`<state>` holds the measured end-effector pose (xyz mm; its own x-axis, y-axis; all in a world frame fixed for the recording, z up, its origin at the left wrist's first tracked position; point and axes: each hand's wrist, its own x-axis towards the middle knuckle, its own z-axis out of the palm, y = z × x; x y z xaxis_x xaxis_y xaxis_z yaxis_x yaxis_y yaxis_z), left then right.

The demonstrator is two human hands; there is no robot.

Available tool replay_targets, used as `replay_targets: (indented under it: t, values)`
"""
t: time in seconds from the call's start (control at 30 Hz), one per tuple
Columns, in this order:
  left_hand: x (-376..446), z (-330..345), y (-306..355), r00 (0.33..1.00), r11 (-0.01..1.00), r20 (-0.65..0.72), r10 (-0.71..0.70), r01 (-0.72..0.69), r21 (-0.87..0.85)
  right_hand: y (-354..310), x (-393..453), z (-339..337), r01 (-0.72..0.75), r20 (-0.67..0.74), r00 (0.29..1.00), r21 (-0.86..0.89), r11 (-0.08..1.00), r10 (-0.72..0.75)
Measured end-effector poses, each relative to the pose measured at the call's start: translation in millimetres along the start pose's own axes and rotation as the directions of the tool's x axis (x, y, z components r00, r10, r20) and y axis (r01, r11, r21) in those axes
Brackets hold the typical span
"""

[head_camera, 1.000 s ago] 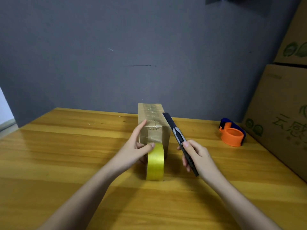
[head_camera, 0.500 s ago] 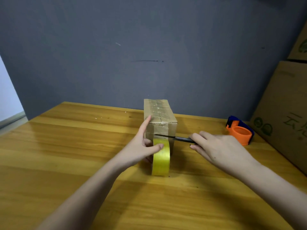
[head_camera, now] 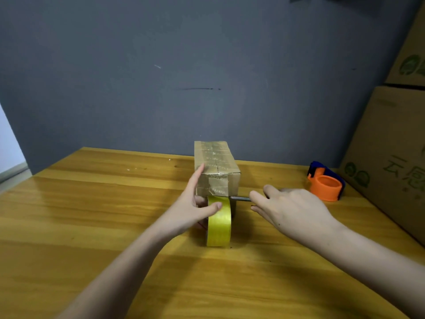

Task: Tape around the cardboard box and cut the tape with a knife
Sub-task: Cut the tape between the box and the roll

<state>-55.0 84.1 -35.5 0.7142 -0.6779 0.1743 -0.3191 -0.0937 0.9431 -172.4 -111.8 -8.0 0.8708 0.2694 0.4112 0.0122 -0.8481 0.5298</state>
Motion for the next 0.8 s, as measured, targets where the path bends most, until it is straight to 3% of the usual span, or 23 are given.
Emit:
replay_targets:
  t: [0.63,0.8]
  values:
    - [-0.4,1.4,1.0,0.999,0.999,-0.007,-0.048,0.048,-0.001,-7.6,8.1,-11.1,-0.009,0.141,0.99,0.006,1.0,0.008]
    - [-0.1,1.0,-2.7,0.999,0.999,-0.005,-0.035,0.035,0.002,-5.6,0.8,-11.1,-0.043,0.08,0.996,0.015,0.999,0.042]
